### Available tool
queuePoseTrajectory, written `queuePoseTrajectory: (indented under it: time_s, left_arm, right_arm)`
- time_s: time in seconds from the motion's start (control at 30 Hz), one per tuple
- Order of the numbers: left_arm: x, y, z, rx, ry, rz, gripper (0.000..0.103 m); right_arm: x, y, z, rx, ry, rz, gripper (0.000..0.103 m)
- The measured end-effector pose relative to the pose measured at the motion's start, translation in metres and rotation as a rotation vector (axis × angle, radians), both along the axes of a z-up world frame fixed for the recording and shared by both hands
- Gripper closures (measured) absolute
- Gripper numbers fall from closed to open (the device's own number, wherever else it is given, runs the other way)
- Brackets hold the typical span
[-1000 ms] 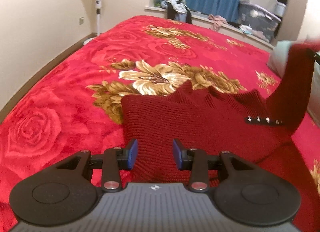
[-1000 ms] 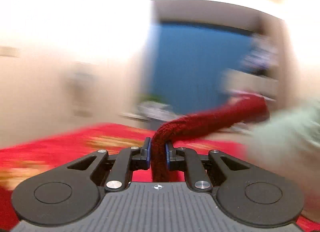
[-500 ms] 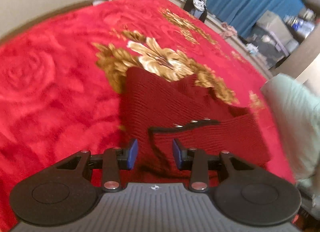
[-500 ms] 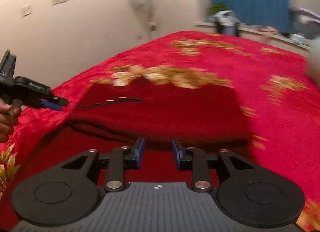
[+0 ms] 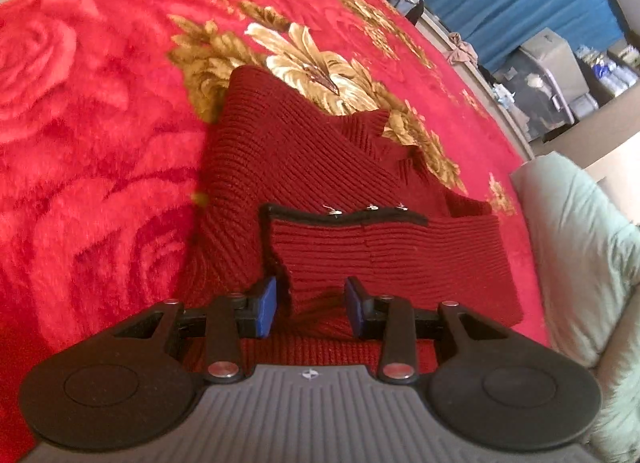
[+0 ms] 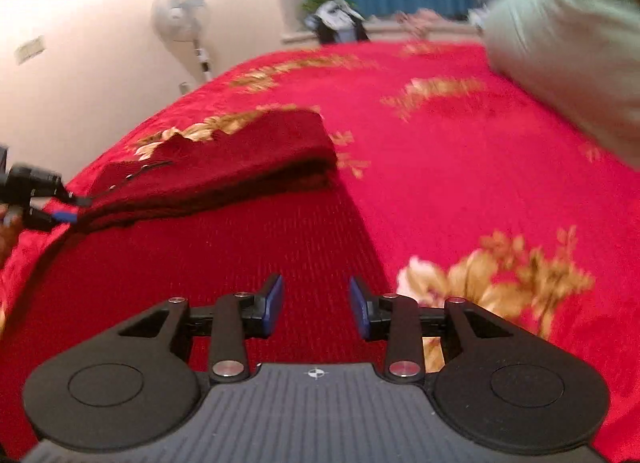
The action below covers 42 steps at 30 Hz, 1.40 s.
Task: Fold small clothes
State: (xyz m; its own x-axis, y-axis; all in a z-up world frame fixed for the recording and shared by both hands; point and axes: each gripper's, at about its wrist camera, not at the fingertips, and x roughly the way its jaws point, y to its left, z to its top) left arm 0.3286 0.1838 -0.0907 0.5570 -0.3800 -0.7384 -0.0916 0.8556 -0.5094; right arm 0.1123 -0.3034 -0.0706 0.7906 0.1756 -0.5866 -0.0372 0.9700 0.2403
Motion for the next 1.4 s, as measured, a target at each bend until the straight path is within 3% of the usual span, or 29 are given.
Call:
queuePoseTrajectory:
  time_s: [0.03, 0.1, 0.17, 0.23, 0.27, 0.37, 0.43, 0.53, 0.67, 0.7, 0.9, 1.1, 1.23, 1.4]
  left_arm:
    - [-0.001, -0.005, 0.001, 0.055, -0.016, -0.006, 0.088]
    - [-0.002, -0.009, 0.009, 0.117, -0.066, -0.032, 0.096]
    - [-0.011, -0.008, 0.038, 0.196, -0.230, -0.001, 0.097]
    - [-0.017, -0.009, 0.053, 0.269, -0.326, 0.016, 0.097]
    - [-0.015, -0.010, 0.049, 0.317, -0.322, 0.018, 0.096]
    - [-0.005, -0.013, 0.028, 0.351, -0.187, -0.019, 0.096]
    - [-0.014, -0.016, 0.040, 0.413, -0.260, 0.014, 0.095]
    - [-0.021, -0.023, 0.047, 0.360, -0.342, -0.029, 0.095]
    - [-0.006, -0.040, 0.006, 0.403, -0.186, -0.140, 0.092]
    - [-0.006, -0.040, 0.001, 0.407, -0.182, -0.138, 0.092]
    - [-0.042, -0.034, 0.041, 0.379, -0.296, -0.078, 0.090]
    - [-0.099, -0.029, 0.074, 0.393, -0.342, -0.066, 0.090]
    - [-0.166, -0.020, 0.087, 0.372, -0.340, -0.051, 0.090]
    - [-0.245, -0.009, 0.064, 0.398, -0.229, -0.024, 0.090]
  right_arm:
    - [0.003, 0.001, 0.001, 0.005, -0.001, 0.003, 0.065]
    - [0.007, 0.003, 0.003, -0.025, -0.016, 0.004, 0.065]
    - [0.007, -0.001, 0.001, -0.031, -0.017, 0.000, 0.065]
    - [0.008, -0.006, -0.002, -0.026, -0.004, -0.015, 0.065]
    - [0.008, -0.007, -0.004, -0.033, 0.006, -0.018, 0.065]
    - [0.010, -0.009, -0.012, -0.093, 0.042, -0.026, 0.065]
    - [0.015, -0.009, -0.019, -0.135, 0.077, -0.041, 0.065]
    - [0.018, -0.014, -0.023, -0.159, 0.102, -0.066, 0.065]
    - [0.021, -0.022, -0.024, -0.158, 0.103, -0.084, 0.065]
    - [0.021, -0.024, -0.024, -0.162, 0.101, -0.087, 0.065]
    - [0.009, -0.035, -0.016, -0.159, 0.078, -0.144, 0.065]
    - [-0.008, -0.050, 0.002, -0.110, 0.032, -0.187, 0.065]
    - [-0.026, -0.049, 0.015, -0.104, -0.008, -0.178, 0.065]
    - [-0.048, -0.058, 0.014, -0.097, 0.011, -0.162, 0.064]
